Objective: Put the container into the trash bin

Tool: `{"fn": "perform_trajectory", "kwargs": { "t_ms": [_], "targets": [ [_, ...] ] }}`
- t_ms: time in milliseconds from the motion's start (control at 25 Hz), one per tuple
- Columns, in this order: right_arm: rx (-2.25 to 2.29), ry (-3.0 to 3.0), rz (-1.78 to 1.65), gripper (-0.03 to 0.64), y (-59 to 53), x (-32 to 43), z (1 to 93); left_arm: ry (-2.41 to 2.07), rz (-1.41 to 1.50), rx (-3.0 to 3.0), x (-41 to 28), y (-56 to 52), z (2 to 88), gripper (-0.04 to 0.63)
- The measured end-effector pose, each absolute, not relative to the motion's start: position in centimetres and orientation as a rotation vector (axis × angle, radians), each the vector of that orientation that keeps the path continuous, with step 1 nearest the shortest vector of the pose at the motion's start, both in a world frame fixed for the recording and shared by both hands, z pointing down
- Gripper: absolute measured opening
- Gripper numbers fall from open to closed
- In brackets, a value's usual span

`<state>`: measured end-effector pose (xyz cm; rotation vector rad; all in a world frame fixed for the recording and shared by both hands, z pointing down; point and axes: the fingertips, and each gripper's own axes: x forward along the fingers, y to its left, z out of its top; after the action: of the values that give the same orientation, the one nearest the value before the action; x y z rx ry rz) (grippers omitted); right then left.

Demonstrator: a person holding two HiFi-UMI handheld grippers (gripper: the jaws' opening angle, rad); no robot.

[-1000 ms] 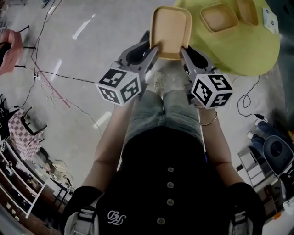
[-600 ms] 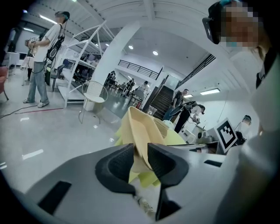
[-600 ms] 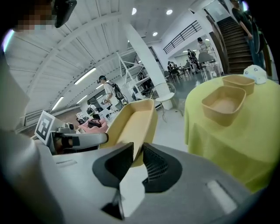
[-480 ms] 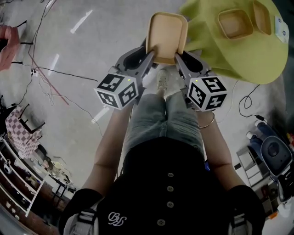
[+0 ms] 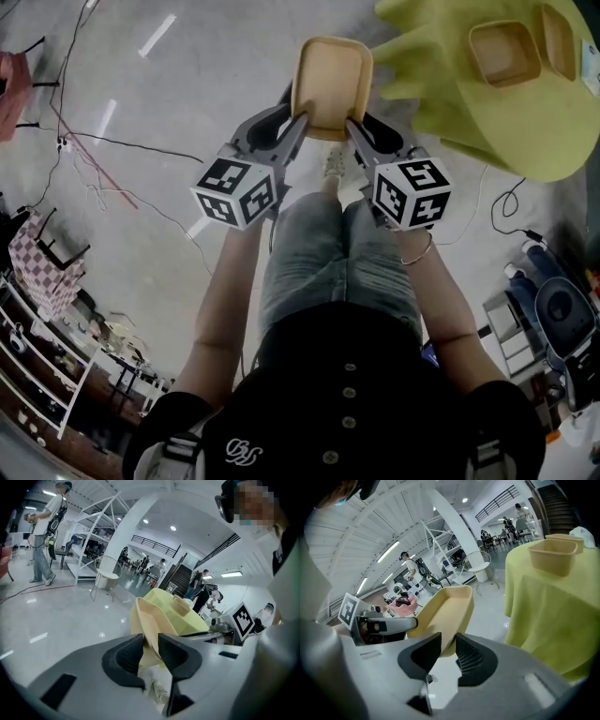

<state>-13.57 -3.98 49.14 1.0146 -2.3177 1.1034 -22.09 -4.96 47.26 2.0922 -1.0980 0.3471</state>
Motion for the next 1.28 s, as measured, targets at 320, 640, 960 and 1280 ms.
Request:
{"fn": "perform_trajectory", "kwargs": {
  "t_ms": [320, 640, 960, 1280],
  "targets": [
    [0.989, -2.249, 1.158, 0.118, -3.0, -14.1, 53.5, -1.022, 0.407, 2.05, -22.0, -3.8, 51.7, 0.106],
    [1.004, -2.192, 1.241, 0.136, -1.9, -15.3, 57.0, -1.018, 0.426, 2.013, -22.9, -4.0, 54.9, 0.106],
    [1.06, -2.144, 1.317, 0.166, -1.8, -15.7, 59.2, -1.018, 0.479, 2.028, -22.9, -4.9, 56.8, 0.106],
    [1.082, -2.118, 1.328, 0.258, -2.2, -15.9, 59.7, -1.071, 0.539, 2.028, -24.2, -6.3, 57.3, 0.13]
  ]
}}
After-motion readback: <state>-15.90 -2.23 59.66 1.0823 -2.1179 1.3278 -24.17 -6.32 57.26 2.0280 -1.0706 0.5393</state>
